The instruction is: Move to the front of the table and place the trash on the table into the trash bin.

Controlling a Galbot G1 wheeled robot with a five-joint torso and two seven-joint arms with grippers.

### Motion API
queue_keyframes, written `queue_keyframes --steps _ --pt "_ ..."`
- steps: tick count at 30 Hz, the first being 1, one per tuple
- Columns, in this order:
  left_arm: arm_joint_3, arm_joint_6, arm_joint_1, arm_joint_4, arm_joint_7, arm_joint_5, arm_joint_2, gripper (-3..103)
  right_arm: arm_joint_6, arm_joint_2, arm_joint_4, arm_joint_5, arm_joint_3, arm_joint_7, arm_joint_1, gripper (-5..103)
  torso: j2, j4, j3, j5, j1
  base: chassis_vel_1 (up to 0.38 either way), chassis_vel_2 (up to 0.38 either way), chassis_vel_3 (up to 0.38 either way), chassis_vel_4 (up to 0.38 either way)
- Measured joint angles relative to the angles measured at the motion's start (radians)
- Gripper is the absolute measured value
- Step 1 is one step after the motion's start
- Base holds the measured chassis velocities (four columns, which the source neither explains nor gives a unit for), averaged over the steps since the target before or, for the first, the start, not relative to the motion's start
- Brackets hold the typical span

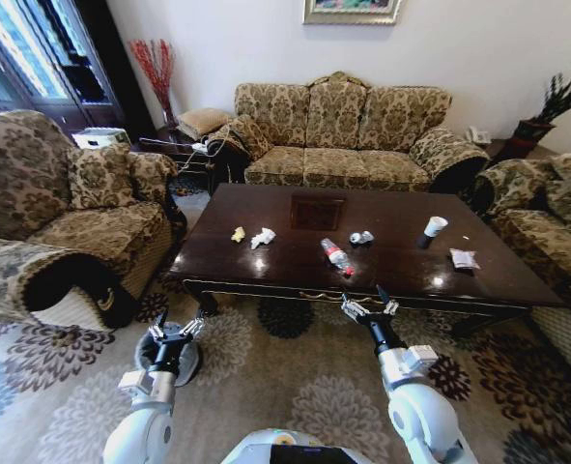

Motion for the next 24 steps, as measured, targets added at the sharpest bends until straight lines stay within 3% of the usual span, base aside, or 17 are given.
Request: queue_keyframes --steps 5,9,11,13,15,18,24 --pt "-0.003 0.017 -0.006 0.036 0.000 0.000 0.026 99 0.023 0.008 -0.014 0.011 -0.016 0.011 0.000 100 0.000 0.0000 0.000 0.0005 0.000 0.307 0.290 -0.316 -0.290" --pt "-0.008 0.079 -0.025 0.107 -0.019 0.025 0.087 99 0.041 0.010 -0.023 0.015 -0.024 0.010 -0.002 100 0.000 0.0003 0.000 -0.0006 0.000 0.215 0.222 -0.236 -0.220" --pt "-0.011 0.096 -0.065 0.204 -0.028 0.038 0.154 99 0.049 0.009 -0.029 0.015 -0.024 0.009 -0.005 100 0.000 0.0002 0.000 -0.0007 0.000 0.127 0.125 -0.072 -0.086" --pt "-0.011 0.096 -0.079 0.237 -0.028 0.038 0.173 97 0.049 0.009 -0.030 0.015 -0.023 0.009 -0.007 100 0.000 0.0003 0.000 -0.0006 0.000 0.077 0.084 -0.043 -0.045" --pt "-0.001 0.095 -0.135 0.367 -0.015 0.035 0.233 95 0.049 0.005 -0.030 0.011 -0.017 0.006 -0.020 100 0.000 0.0001 0.000 0.0000 0.000 0.000 0.000 0.000 0.000" --pt "0.007 0.095 -0.164 0.427 -0.003 0.037 0.255 95 0.047 0.003 -0.029 0.011 -0.013 0.006 -0.026 100 0.000 -0.0001 0.000 0.0004 0.000 -0.016 -0.020 0.011 0.011" --pt "0.078 0.099 -0.311 0.679 0.006 0.045 0.318 94 0.044 -0.010 -0.016 0.014 0.004 -0.008 -0.052 100 0.000 -0.0003 0.000 -0.0001 0.000 -0.021 -0.022 0.006 0.007"
